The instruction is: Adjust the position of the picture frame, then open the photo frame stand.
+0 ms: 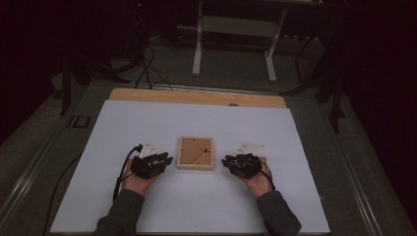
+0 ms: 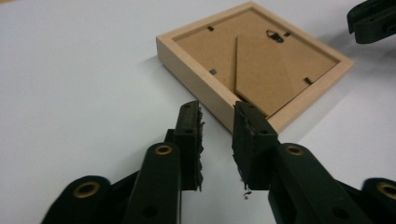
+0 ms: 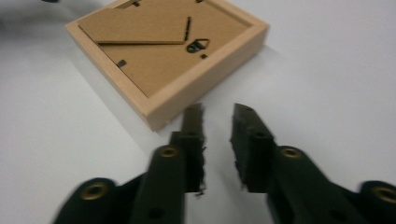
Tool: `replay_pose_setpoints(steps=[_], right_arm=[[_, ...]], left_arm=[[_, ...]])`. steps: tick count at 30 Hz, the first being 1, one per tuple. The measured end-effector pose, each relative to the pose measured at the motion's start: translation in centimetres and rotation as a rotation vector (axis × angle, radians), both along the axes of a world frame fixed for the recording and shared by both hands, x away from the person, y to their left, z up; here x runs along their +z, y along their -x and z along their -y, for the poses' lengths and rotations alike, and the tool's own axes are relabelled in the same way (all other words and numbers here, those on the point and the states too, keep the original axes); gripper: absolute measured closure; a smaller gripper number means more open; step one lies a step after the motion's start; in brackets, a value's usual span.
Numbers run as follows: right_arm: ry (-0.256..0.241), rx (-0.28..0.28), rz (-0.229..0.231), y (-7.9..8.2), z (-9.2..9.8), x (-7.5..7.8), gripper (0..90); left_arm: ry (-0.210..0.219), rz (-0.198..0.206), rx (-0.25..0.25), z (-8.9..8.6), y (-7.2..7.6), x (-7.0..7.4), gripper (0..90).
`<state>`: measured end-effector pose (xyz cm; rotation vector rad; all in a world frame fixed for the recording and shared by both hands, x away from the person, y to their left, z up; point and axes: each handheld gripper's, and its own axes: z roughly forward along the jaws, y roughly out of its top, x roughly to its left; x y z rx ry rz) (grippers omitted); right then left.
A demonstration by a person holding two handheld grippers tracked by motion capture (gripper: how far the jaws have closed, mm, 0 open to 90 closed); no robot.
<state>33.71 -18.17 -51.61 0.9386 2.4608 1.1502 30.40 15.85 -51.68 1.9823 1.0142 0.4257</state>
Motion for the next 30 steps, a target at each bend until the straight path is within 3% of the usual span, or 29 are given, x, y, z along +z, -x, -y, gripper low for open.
replay_pose_setpoints(steps=[3, 6, 13, 27, 30], right_arm=[[-0.053, -0.034, 0.002, 0.4, 1.1, -0.1, 69.1], [-0.047, -0.037, 0.002, 0.4, 1.5, -0.3, 65.2], [-0.106, -0.066, 0.031, 0.5, 2.6, 0.7, 61.8], [-0.119, -0.071, 0.028, 0.2, 3.2, 0.6, 58.8], [-0.123, -0.071, 0.031, 0.2, 3.3, 0.7, 58.6]], left_arm=[[0.036, 0.001, 0.015, -0.6, 0.3, 0.3, 66.3], [0.044, 0.006, 0.019, -0.9, 0.4, 0.4, 63.9], [0.054, -0.005, 0.007, -0.9, 0.0, 0.1, 60.6], [0.044, -0.005, -0.032, 0.3, 0.2, 0.9, 54.8], [0.070, -0.008, -0.041, 0.5, 0.4, 1.4, 54.8]])
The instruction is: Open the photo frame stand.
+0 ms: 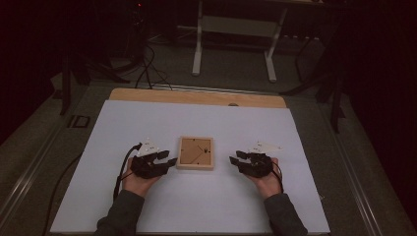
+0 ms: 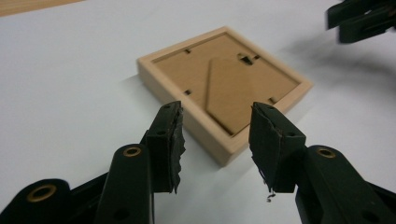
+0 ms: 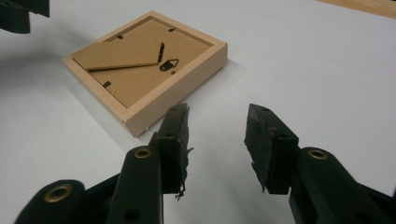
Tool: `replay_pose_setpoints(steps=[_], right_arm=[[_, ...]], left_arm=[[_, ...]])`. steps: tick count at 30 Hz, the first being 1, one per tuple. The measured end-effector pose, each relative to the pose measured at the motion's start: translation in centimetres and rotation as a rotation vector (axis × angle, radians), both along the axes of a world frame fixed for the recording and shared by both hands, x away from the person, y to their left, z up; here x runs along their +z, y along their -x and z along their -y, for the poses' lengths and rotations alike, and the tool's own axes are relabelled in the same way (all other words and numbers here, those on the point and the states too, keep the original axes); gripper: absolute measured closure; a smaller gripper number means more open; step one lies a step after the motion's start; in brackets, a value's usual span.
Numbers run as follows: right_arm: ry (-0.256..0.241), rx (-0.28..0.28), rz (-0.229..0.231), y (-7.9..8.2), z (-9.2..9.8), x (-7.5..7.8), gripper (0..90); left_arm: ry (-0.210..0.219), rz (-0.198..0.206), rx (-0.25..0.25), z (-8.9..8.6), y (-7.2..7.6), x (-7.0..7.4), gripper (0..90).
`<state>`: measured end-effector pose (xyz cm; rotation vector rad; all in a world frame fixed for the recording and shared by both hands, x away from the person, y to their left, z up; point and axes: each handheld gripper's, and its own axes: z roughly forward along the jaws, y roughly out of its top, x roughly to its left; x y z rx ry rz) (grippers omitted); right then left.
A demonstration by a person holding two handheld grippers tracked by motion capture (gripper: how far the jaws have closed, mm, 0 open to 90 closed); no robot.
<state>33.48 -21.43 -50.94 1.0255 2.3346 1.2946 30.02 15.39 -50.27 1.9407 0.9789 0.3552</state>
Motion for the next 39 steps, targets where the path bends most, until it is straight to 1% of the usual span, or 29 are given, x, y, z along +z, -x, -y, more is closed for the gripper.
replay_pose_setpoints(steps=[1, 3, 4, 8, 9, 11, 12, 13, 14, 15, 16, 17, 18, 19, 21, 22, 24, 25, 27, 28, 29, 30, 31, 39], right_arm=[[-0.002, 0.001, -0.001, 0.0, 0.0, 0.0, 58.4], [-0.001, 0.002, -0.002, 0.0, -0.1, 0.0, 57.9], [0.000, 0.003, -0.004, 0.0, -0.1, -0.1, 58.0], [0.003, 0.014, -0.006, -0.1, -0.4, -0.2, 57.9], [0.003, 0.017, -0.007, -0.1, -0.4, -0.2, 58.0], [0.002, 0.020, -0.008, -0.1, -0.5, -0.2, 58.0], [0.002, 0.020, -0.008, -0.1, -0.5, -0.2, 58.0], [-0.003, 0.022, -0.006, 0.0, -0.5, 0.0, 58.2], [-0.003, 0.023, -0.004, 0.0, -0.5, 0.0, 58.2], [-0.004, 0.025, -0.002, 0.0, -0.5, 0.1, 58.5], [-0.004, 0.025, -0.002, 0.0, -0.5, 0.1, 58.5], [-0.006, 0.025, -0.002, 0.0, -0.5, 0.1, 59.1], [-0.006, 0.025, -0.002, 0.0, -0.5, 0.1, 59.1], [-0.005, 0.026, -0.002, 0.1, -0.5, 0.1, 59.8], [-0.004, 0.029, -0.001, 0.1, -0.5, 0.0, 60.0], [-0.001, 0.034, 0.000, 0.1, -0.6, 0.0, 60.3], [-0.001, 0.036, -0.001, 0.1, -0.6, 0.0, 60.4], [-0.002, 0.036, -0.001, 0.1, -0.6, 0.0, 60.4], [0.000, 0.036, -0.001, 0.1, -0.6, 0.0, 60.4], [0.000, 0.036, -0.002, 0.1, -0.6, 0.0, 60.4], [0.000, 0.036, -0.002, 0.1, -0.6, 0.0, 60.4], [0.001, 0.036, -0.003, 0.1, -0.6, 0.0, 60.4], [0.001, 0.036, -0.003, 0.1, -0.6, 0.0, 60.4], [0.004, 0.044, -0.004, 0.1, -0.8, -0.1, 61.2]], left_arm=[[-0.007, 0.002, -0.004, 0.2, 0.0, 0.5, 54.8], [-0.008, -0.002, -0.011, 0.3, -0.1, 0.7, 54.7], [-0.015, -0.011, -0.024, 0.6, -0.4, 1.3, 54.4], [-0.042, -0.030, -0.048, 1.3, -1.0, 2.0, 53.9], [-0.042, -0.030, -0.048, 1.3, -1.0, 2.0, 54.0], [-0.059, -0.045, -0.078, 1.9, -1.5, 2.3, 54.2], [-0.059, -0.045, -0.078, 1.9, -1.5, 2.3, 54.3], [-0.073, -0.057, -0.096, 2.3, -1.9, 2.5, 54.6], [-0.073, -0.057, -0.096, 2.3, -1.9, 2.5, 54.6], [-0.094, -0.064, -0.111, 2.7, -2.3, 2.6, 54.6], [-0.094, -0.064, -0.111, 2.7, -2.3, 2.6, 54.6], [-0.101, -0.077, -0.116, 2.9, -2.6, 2.7, 54.6], [-0.101, -0.077, -0.116, 2.9, -2.6, 2.7, 54.6], [-0.113, -0.087, -0.123, 3.2, -3.0, 2.7, 54.6], [-0.119, -0.093, -0.126, 3.3, -3.2, 2.7, 54.4], [-0.124, -0.103, -0.127, 3.5, -3.4, 2.7, 54.4], [-0.130, -0.106, -0.129, 3.5, -3.6, 2.7, 54.4], [-0.146, -0.115, -0.133, 3.7, -3.8, 2.6, 54.4], [-0.152, -0.117, -0.134, 3.8, -3.9, 2.6, 54.5], [-0.160, -0.129, -0.136, 4.1, -4.1, 2.5, 54.4], [-0.160, -0.129, -0.136, 4.1, -4.1, 2.5, 54.4], [-0.178, -0.133, -0.139, 4.3, -4.3, 2.5, 54.4], [-0.178, -0.133, -0.139, 4.3, -4.3, 2.5, 54.4], [-0.226, -0.153, -0.143, 5.2, -5.0, 2.2, 54.4]])
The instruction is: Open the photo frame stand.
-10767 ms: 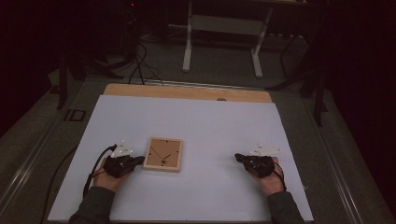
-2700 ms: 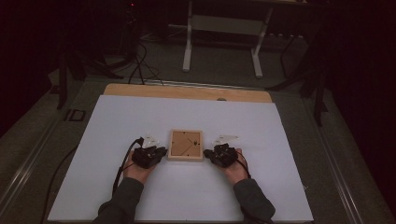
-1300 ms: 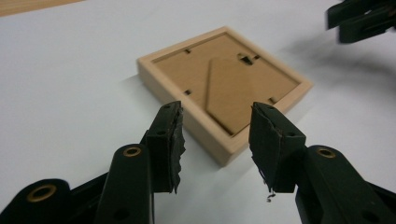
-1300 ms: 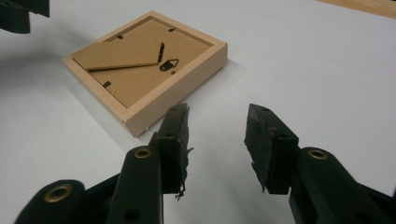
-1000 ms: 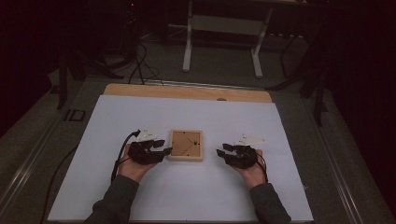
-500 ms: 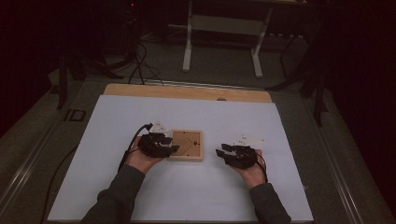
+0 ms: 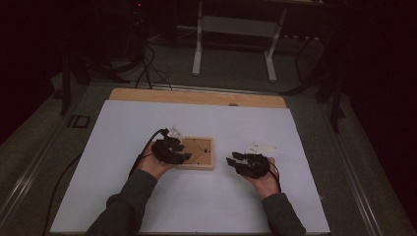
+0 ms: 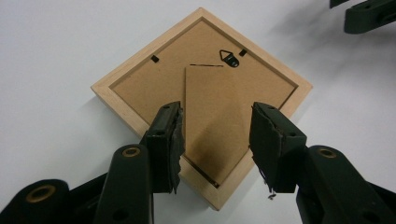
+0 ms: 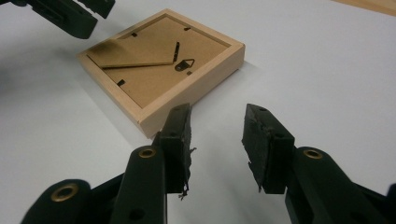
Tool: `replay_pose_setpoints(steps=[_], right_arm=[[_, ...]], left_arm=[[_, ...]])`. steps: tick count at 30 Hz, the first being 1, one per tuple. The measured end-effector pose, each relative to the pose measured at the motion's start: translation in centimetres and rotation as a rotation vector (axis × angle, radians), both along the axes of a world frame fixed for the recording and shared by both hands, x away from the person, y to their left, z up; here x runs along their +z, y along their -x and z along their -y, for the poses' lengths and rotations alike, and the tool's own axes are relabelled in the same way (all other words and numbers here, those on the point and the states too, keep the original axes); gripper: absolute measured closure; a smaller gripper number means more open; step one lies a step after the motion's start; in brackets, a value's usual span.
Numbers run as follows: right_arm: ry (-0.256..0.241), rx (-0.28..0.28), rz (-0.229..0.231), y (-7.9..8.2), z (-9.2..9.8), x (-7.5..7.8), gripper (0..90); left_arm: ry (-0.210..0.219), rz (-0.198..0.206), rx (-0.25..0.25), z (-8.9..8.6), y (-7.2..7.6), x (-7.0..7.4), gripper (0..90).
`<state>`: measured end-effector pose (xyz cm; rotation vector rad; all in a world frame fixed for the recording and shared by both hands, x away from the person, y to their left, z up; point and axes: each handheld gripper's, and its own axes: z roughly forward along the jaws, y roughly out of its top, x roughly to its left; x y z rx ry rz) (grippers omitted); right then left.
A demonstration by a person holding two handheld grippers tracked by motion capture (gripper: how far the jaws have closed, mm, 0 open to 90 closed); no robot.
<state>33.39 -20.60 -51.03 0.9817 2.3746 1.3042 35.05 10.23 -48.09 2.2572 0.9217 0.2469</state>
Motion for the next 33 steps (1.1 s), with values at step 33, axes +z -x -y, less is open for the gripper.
replay_pose_setpoints(steps=[33], right_arm=[[0.001, 0.008, -0.005, 0.0, -0.2, -0.2, 61.1]], left_arm=[[-0.101, -0.015, 0.002, 2.1, -0.8, -1.5, 45.9]])
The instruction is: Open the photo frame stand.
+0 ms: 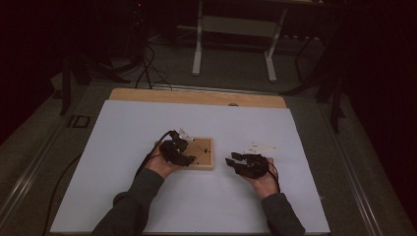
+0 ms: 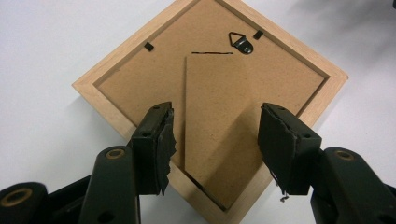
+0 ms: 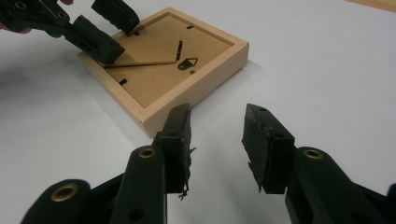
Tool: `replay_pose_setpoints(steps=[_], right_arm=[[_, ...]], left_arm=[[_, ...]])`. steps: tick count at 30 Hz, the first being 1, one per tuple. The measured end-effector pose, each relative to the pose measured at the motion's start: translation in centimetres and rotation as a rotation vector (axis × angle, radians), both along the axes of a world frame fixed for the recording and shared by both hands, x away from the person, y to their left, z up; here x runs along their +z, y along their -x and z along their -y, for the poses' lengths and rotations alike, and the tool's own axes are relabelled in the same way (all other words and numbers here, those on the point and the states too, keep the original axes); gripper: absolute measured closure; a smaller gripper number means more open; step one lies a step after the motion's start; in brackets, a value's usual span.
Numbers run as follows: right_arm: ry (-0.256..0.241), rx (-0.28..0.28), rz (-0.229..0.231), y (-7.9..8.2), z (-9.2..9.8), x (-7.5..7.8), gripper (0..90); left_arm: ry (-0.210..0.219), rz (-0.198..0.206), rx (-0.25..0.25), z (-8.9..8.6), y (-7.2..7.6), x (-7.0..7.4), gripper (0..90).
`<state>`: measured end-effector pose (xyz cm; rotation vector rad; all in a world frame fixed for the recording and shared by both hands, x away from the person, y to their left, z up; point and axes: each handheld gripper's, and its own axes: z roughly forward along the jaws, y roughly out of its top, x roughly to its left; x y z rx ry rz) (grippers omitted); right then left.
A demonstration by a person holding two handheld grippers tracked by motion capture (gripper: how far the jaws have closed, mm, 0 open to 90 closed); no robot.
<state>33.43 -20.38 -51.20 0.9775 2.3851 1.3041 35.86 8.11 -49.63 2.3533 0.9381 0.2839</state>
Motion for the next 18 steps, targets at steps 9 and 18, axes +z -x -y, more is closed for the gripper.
replay_pose_setpoints(steps=[9, 18], right_arm=[[-0.005, 0.003, -0.001, 0.05, -0.14, 0.03, 62.3], [-0.006, 0.004, 0.004, 0.11, -0.41, 0.03, 66.1]], left_arm=[[-0.020, -0.018, 0.003, 0.24, -0.06, -0.34, 46.1], [-0.025, -0.023, 0.006, 0.32, 0.08, -0.27, 48.4]])
